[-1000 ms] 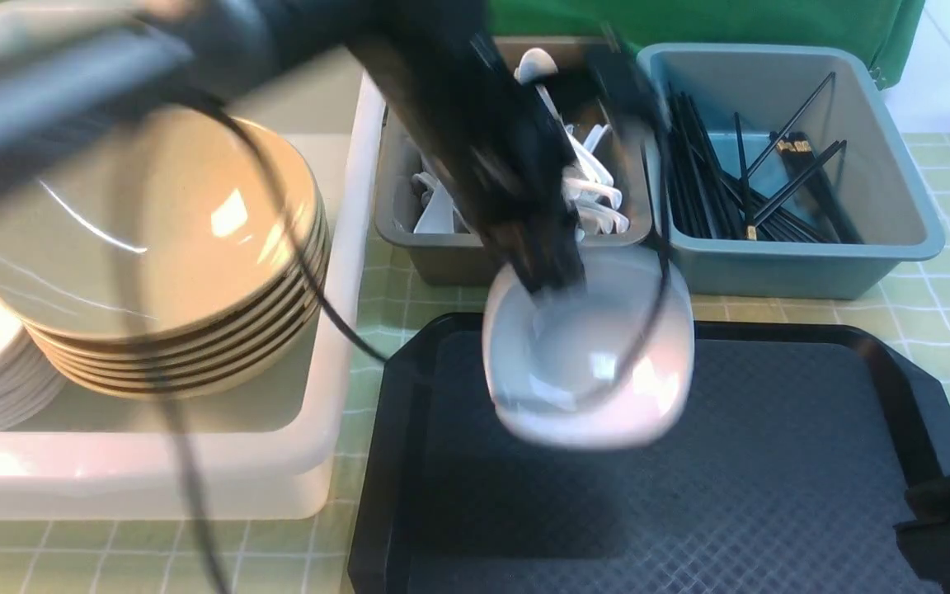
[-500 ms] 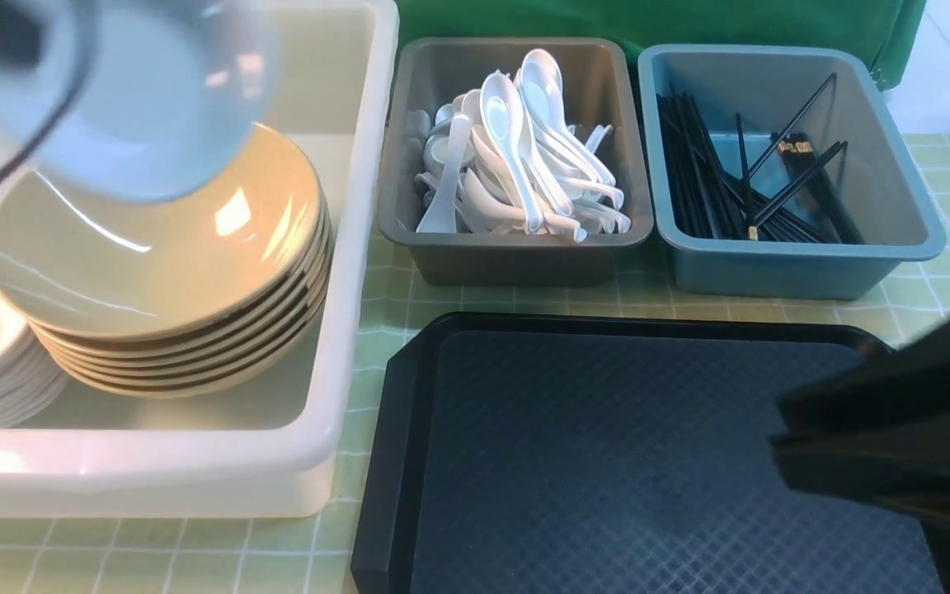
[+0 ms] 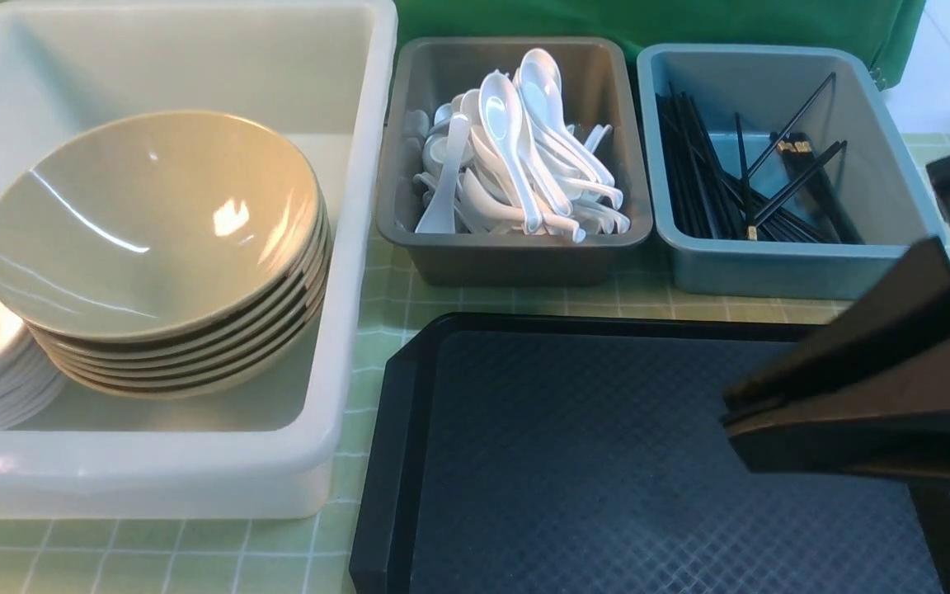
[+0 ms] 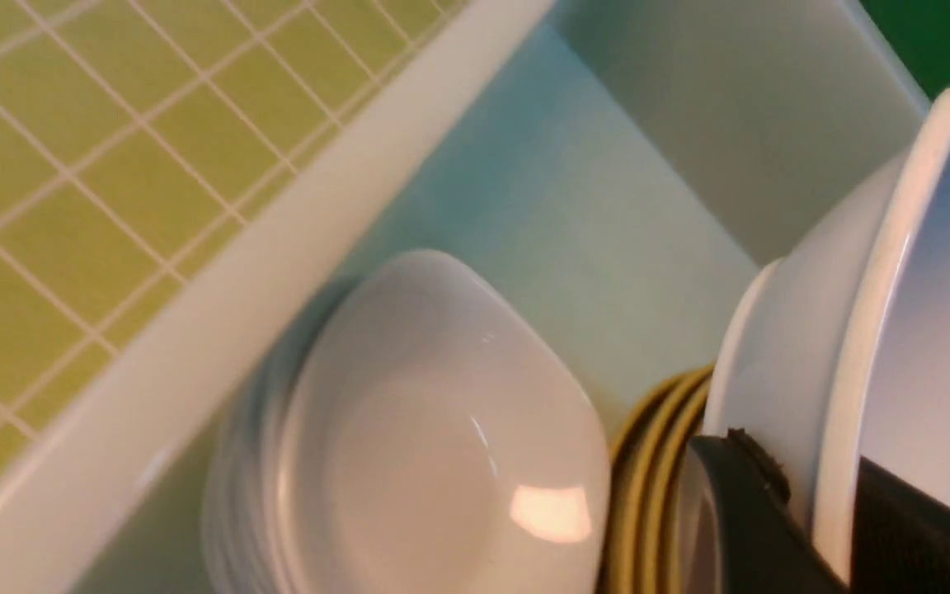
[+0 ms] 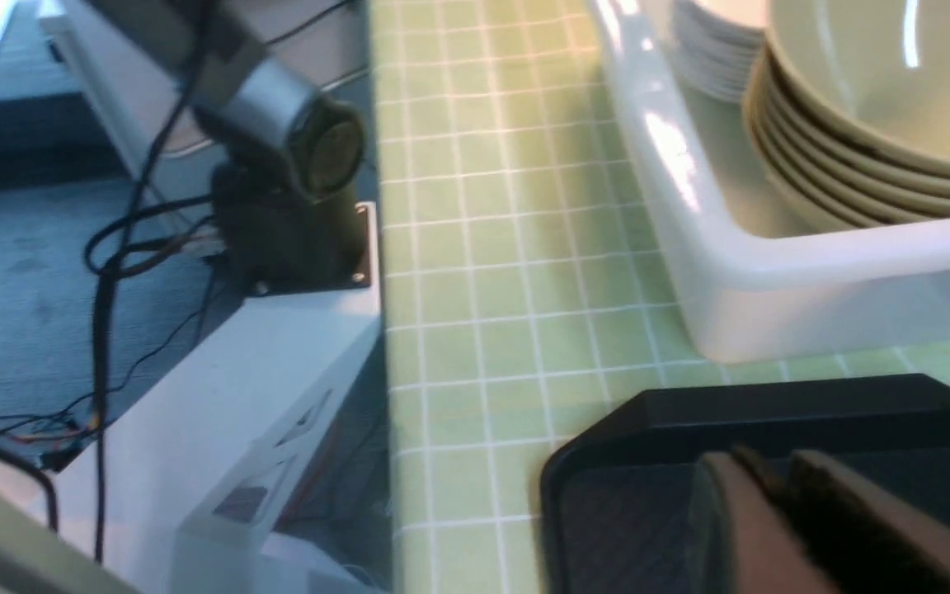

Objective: On green table put chopsticks spoon bowls plates into blue grey white boxes.

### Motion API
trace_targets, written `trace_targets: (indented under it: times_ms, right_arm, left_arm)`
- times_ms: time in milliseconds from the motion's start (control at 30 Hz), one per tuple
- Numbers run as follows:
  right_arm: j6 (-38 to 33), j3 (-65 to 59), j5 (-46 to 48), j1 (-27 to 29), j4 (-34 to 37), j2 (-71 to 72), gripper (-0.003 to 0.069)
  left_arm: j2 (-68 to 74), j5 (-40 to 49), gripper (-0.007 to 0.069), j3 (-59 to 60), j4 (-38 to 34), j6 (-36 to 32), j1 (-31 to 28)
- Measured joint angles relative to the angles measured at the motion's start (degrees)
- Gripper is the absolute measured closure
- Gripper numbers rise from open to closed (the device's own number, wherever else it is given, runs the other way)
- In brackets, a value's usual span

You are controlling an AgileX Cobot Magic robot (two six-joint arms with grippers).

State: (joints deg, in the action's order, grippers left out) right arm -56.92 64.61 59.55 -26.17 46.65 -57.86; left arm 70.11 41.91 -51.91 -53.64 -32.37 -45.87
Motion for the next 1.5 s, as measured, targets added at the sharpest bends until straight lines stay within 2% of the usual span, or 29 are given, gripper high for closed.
trace_targets:
  times_ms: [167, 300, 700, 833, 933, 967, 1000, 1033, 1067, 1100, 1167, 1233, 1300, 1433, 1500]
  right_arm:
    - [0.0, 0.0, 0.1, -0.1, -0.1, 0.0, 0.0637]
    - [0.0, 0.0, 0.1, -0.1, -0.2, 0.0, 0.0637]
    - [0.0, 0.0, 0.4, -0.1, -0.5, 0.0, 0.0635]
    - [0.0, 0.0, 0.4, -0.1, -0.5, 0.0, 0.0634]
    - [0.0, 0.0, 0.4, -0.1, -0.5, 0.0, 0.0634]
    - [0.0, 0.0, 0.4, -0.1, -0.5, 0.0, 0.0634]
    - [0.0, 0.0, 0.4, -0.1, -0.5, 0.0, 0.0634]
    - [0.0, 0.0, 0.4, -0.1, -0.5, 0.0, 0.0634]
    - [0.0, 0.0, 0.4, -0.1, -0.5, 0.0, 0.0634]
    - [0.0, 0.0, 0.4, -0.1, -0.6, 0.0, 0.0634]
    - [0.0, 0.0, 0.5, -0.1, -0.6, 0.0, 0.0632]
    - [0.0, 0.0, 0.6, -0.1, -0.6, -0.1, 0.063]
    - [0.0, 0.0, 0.6, -0.1, -0.6, -0.3, 0.0627]
    - [0.0, -0.1, 0.2, -0.1, -0.9, -1.3, 0.0622]
    - [0.0, -1.2, -2.2, -0.1, -1.5, -2.2, 0.0622]
  left_arm:
    - [0.7, -4.9, 0.0609, 0.0, 3.2, 0.0, 0.0]
    - [3.7, -5.1, 0.0609, 0.0, 4.5, 0.0, 0.0]
    - [13.5, -6.5, 0.0587, -0.1, 2.5, 1.1, 4.2]
    - [13.7, -6.7, 0.0495, -0.2, 4.3, 3.8, 4.7]
    - [13.7, -6.1, 0.0364, -0.2, 6.7, 6.1, 4.9]
    - [13.5, -5.9, 0.0298, -0.2, 7.3, 7.2, 5.0]
    - [13.5, -5.9, 0.0288, -0.2, 7.4, 7.7, 5.1]
    - [13.3, -5.7, 0.0218, -0.2, 8.0, 9.0, 5.1]
    - [13.2, -5.6, 0.0199, -0.2, 8.2, 9.2, 5.1]
    - [12.7, -5.3, 0.013, -0.2, 8.6, 10.5, 5.1]
    - [11.9, -5.0, 0.0063, -0.2, 9.4, 12.2, 5.1]
    - [9.3, -4.9, -0.0031, -0.2, 14.7, 14.1, 5.1]
    - [7.4, -5.1, -0.0039, -0.2, 19.3, 15.2, 5.1]
    - [2.7, -5.8, -0.0039, -0.2, 22.9, 15.5, 5.5]
    - [-0.4, -5.9, -0.0039, -0.2, 23.1, 15.3, 8.8]
